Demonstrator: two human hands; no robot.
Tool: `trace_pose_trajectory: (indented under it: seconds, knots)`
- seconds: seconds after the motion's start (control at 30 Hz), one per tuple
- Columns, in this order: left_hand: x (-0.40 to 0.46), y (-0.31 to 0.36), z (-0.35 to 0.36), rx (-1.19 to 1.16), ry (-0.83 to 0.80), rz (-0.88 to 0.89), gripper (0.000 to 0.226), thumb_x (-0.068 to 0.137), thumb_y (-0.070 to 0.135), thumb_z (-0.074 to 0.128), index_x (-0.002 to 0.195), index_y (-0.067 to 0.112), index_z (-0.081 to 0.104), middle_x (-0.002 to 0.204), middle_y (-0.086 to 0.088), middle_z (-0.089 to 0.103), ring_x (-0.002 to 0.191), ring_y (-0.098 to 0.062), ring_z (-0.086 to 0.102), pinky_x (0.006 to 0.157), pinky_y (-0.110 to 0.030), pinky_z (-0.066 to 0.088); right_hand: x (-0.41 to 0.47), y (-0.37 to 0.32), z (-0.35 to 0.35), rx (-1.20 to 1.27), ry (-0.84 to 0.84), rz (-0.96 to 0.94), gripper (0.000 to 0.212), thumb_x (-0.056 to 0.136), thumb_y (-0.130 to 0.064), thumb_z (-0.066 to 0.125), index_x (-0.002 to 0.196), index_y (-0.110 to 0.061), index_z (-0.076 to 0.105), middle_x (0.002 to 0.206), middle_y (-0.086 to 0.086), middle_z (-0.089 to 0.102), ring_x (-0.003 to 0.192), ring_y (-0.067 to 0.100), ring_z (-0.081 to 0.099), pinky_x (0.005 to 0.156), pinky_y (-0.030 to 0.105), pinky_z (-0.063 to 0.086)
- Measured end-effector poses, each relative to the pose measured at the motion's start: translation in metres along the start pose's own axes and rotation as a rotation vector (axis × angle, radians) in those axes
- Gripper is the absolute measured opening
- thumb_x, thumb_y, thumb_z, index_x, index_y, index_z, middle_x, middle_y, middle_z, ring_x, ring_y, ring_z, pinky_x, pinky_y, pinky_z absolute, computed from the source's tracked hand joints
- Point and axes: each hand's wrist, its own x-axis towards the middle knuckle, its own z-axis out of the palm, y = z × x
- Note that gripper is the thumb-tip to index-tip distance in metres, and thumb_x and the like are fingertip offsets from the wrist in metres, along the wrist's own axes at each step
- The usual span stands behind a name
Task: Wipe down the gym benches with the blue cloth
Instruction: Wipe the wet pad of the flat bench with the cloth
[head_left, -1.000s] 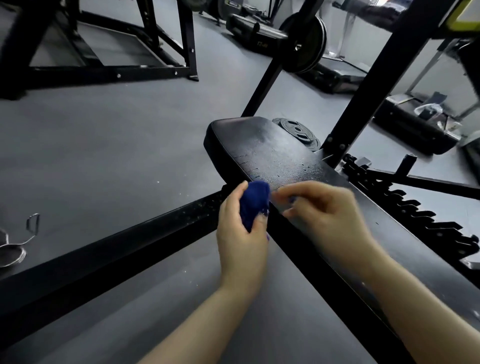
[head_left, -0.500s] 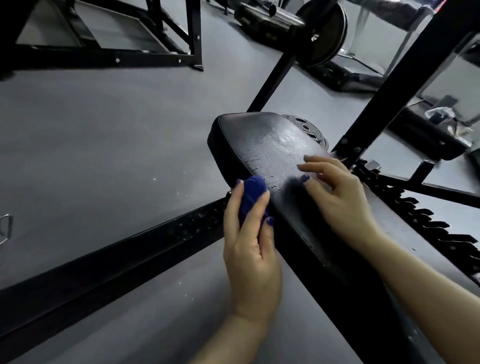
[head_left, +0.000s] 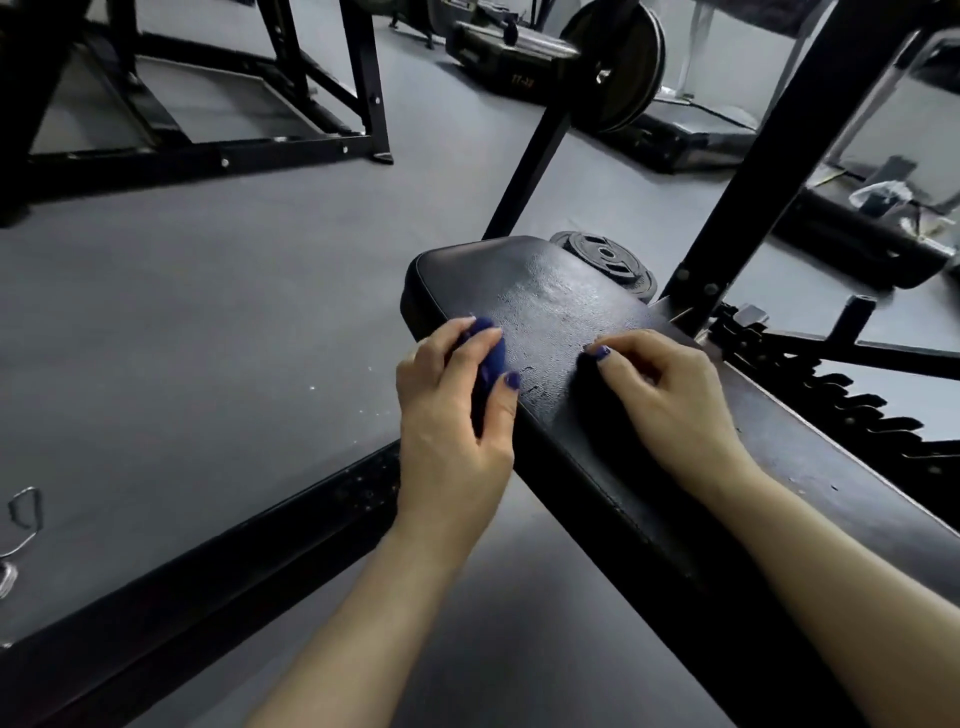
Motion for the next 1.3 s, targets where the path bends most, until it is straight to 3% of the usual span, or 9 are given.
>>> trace_pose_trajectory:
  seconds: [0.2,0.3,0.47,0.63,0.7,0.9,1.0,1.2,1.3]
  knots:
    - [-0.051,0.027,-0.006,-0.032,-0.212,0.334,0.021,0.091,0.002,0.057,0.107,0.008,0.070,0.122,-0.004,0.061,0.116,-0.024,0.053,0.098,-0.040,0.043,0.000,-0.001,-0.001,0.030,-0.005,0.018,0.024,0.087,-0.035,0.056,0.089,-0.020,0.074,0.087,-0.008,0.072,0.084,0.007,0.064,0.081,0.026,0.047]
    - [-0.043,0.021,-0.007,-0.015,-0.231,0.370,0.021,0.094,0.004,0.054,0.106,0.008,0.070,0.121,-0.003,0.062,0.115,-0.023,0.054,0.098,-0.040,0.043,-0.002,0.000,-0.002,-0.023,0.002,0.001,0.014,0.090,-0.019,0.061,0.093,-0.018,0.075,0.092,-0.006,0.072,0.090,0.010,0.065,0.087,0.028,0.048]
    - [-0.004,0.009,-0.009,0.060,-0.110,0.181,0.022,0.087,-0.002,0.061,0.104,0.011,0.068,0.115,0.001,0.062,0.110,-0.016,0.051,0.101,-0.029,0.039,-0.003,-0.002,-0.001,-0.062,0.005,-0.022,0.019,0.084,-0.009,0.061,0.092,-0.018,0.076,0.095,-0.008,0.071,0.094,0.006,0.064,0.093,0.027,0.048]
    - [-0.045,0.023,-0.005,-0.003,-0.157,0.312,0.017,0.093,0.001,0.057,0.102,0.006,0.070,0.118,-0.005,0.062,0.111,-0.024,0.054,0.100,-0.035,0.041,-0.004,-0.001,0.001,-0.096,0.005,-0.099,0.018,0.080,-0.011,0.059,0.086,-0.015,0.075,0.095,-0.006,0.072,0.096,0.007,0.064,0.094,0.022,0.046]
    - [-0.047,0.022,-0.006,-0.023,-0.140,0.264,0.016,0.094,0.005,0.057,0.103,0.007,0.070,0.118,-0.004,0.062,0.111,-0.022,0.054,0.100,-0.032,0.042,-0.005,0.000,0.000,-0.097,0.003,-0.106,0.017,0.081,-0.003,0.062,0.086,-0.014,0.075,0.097,-0.007,0.071,0.099,0.007,0.065,0.097,0.023,0.046]
    - [-0.024,0.010,-0.004,-0.188,0.208,-0.223,0.022,0.087,-0.003,0.064,0.104,0.010,0.063,0.116,-0.001,0.055,0.111,-0.014,0.054,0.095,-0.011,0.038,-0.006,0.000,0.000,-0.076,0.004,-0.099,0.021,0.082,0.004,0.062,0.086,-0.012,0.075,0.099,-0.008,0.071,0.100,0.002,0.064,0.099,0.030,0.048]
    - [-0.041,0.029,0.012,-0.320,0.156,-0.277,0.028,0.088,-0.001,0.061,0.106,0.020,0.055,0.120,0.001,0.048,0.115,-0.016,0.051,0.096,-0.017,0.040,-0.007,-0.001,-0.001,-0.063,-0.002,-0.093,0.024,0.082,0.006,0.062,0.087,-0.013,0.074,0.100,-0.009,0.071,0.102,0.002,0.063,0.100,0.027,0.046]
    - [0.018,-0.002,0.024,-0.283,0.303,-0.330,0.024,0.088,0.003,0.056,0.104,0.019,0.049,0.109,0.003,0.046,0.104,-0.019,0.052,0.093,-0.014,0.040,-0.004,0.002,-0.001,-0.041,-0.006,-0.084,0.028,0.082,0.009,0.062,0.084,-0.016,0.074,0.100,-0.011,0.072,0.103,-0.001,0.063,0.097,0.016,0.043]
    - [0.052,-0.027,0.022,-0.271,0.347,-0.363,0.021,0.088,0.009,0.054,0.101,0.024,0.050,0.104,0.015,0.044,0.103,-0.021,0.053,0.097,-0.033,0.044,-0.001,0.005,0.000,-0.025,-0.008,-0.076,0.029,0.082,0.009,0.061,0.084,-0.017,0.074,0.100,-0.010,0.072,0.103,0.003,0.065,0.098,0.020,0.045]
